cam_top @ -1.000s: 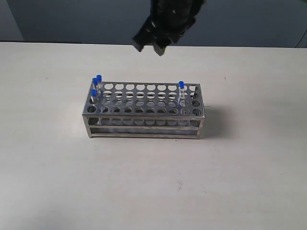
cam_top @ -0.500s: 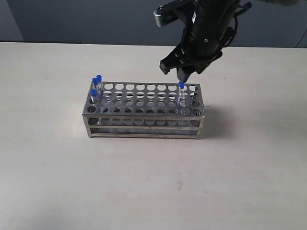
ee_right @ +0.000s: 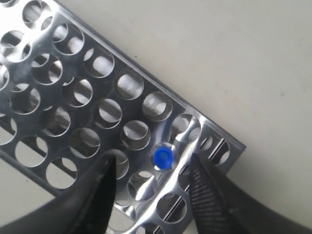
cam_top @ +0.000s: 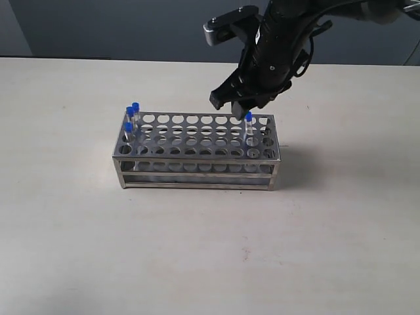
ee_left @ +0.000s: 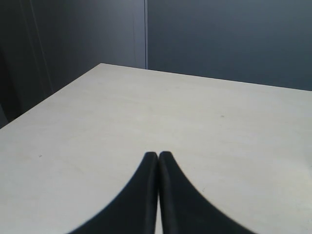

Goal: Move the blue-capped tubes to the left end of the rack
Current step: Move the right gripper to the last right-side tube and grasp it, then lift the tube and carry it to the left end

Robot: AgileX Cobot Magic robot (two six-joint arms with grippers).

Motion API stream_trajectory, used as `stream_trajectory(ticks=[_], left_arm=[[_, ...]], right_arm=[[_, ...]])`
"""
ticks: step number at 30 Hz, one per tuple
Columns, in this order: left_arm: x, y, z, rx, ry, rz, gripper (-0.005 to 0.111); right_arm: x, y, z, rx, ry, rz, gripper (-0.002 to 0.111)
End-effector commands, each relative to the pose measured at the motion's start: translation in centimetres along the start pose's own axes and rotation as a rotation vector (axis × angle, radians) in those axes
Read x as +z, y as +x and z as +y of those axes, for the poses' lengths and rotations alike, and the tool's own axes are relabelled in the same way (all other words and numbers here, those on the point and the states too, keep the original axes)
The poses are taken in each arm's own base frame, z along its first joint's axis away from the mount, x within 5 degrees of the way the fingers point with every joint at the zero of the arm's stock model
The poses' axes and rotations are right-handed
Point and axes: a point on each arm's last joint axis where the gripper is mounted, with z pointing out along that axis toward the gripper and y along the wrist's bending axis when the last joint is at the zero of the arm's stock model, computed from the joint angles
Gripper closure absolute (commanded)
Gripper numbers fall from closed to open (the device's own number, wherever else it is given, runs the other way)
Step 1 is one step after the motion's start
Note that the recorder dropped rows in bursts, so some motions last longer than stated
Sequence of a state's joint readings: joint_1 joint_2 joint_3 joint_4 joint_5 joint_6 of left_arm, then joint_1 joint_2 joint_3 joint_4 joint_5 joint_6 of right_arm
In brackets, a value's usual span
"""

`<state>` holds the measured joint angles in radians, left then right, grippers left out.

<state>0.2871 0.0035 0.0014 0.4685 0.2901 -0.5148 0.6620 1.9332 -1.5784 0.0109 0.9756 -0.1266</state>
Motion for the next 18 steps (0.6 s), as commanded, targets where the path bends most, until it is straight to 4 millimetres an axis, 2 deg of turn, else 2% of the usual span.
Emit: stream_trajectory(ticks=[1, 7, 10, 11, 13, 16, 18], left_arm=[[0.0, 0.0, 0.0, -0.002, 0.001, -0.004, 0.106], [0.0, 0.0, 0.0, -0.002, 0.001, -0.004, 0.106], [0.0, 0.0, 0.0, -0.002, 0.001, -0.004, 0.106], [0.0, 0.0, 0.0, -0.002, 0.001, -0.004, 0.106], [0.0, 0.0, 0.0, -0.002, 0.001, -0.004, 0.106], [0.0, 0.0, 0.0, -0.002, 0.001, -0.004, 0.106], [0.0, 0.0, 0.0, -0.002, 0.001, -0.004, 0.106]], right_arm=[[2.0, 0.1, -0.3, -0.009, 0.007, 0.024, 0.062], [3.8, 0.3, -0.3, -0.009, 0.002, 0.069, 0.063], [3.8, 0.3, -0.3, -0.009, 0.002, 0.065, 0.081], [3.8, 0.2, -0.3, -0.009, 0.003, 0.061, 0.093], [3.8, 0.2, -0.3, -0.009, 0.003, 0.059, 0.109], [3.6, 0.3, -0.3, -0.009, 0.001, 0.069, 0.107], [2.4, 0.3, -0.2, -0.011, 0.003, 0.05, 0.107]])
